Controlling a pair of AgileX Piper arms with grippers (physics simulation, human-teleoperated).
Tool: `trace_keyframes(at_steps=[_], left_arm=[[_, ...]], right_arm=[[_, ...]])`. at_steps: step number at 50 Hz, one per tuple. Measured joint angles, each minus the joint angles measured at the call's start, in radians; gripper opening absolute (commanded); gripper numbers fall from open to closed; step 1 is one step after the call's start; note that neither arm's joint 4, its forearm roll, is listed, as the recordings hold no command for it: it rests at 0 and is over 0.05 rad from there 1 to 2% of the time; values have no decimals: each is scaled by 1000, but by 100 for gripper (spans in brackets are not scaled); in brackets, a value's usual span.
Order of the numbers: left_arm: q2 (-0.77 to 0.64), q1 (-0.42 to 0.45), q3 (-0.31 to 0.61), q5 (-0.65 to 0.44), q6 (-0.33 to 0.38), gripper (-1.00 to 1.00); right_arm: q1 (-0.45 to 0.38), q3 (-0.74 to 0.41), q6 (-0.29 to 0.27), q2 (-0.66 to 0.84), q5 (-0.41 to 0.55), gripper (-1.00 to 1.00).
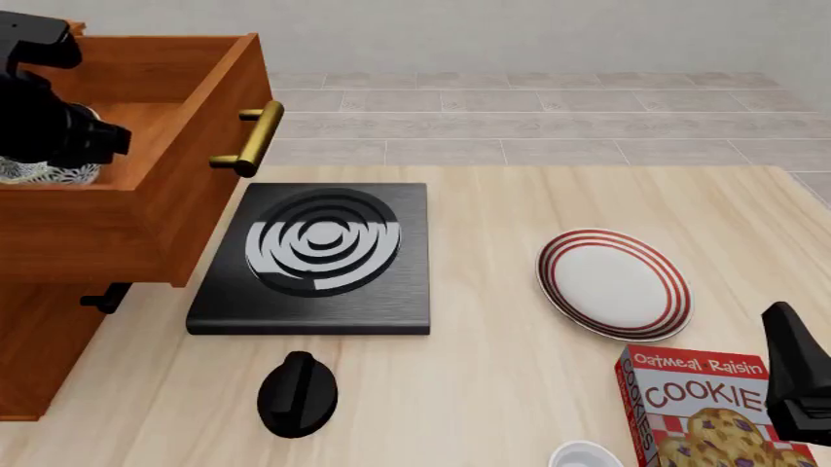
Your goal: Pick the akita bowl in the top layer of the wooden cabinet and place it on the plate.
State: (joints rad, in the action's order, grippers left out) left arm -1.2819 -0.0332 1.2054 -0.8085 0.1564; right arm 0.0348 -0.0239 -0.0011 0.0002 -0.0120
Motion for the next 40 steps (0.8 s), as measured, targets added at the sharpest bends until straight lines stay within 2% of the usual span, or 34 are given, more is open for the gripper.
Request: trace_keyframes(at_steps=[40], left_arm=[[21, 55, 119, -51, 1, -100]], right_arm=[[0, 0, 0, 0, 0, 100]])
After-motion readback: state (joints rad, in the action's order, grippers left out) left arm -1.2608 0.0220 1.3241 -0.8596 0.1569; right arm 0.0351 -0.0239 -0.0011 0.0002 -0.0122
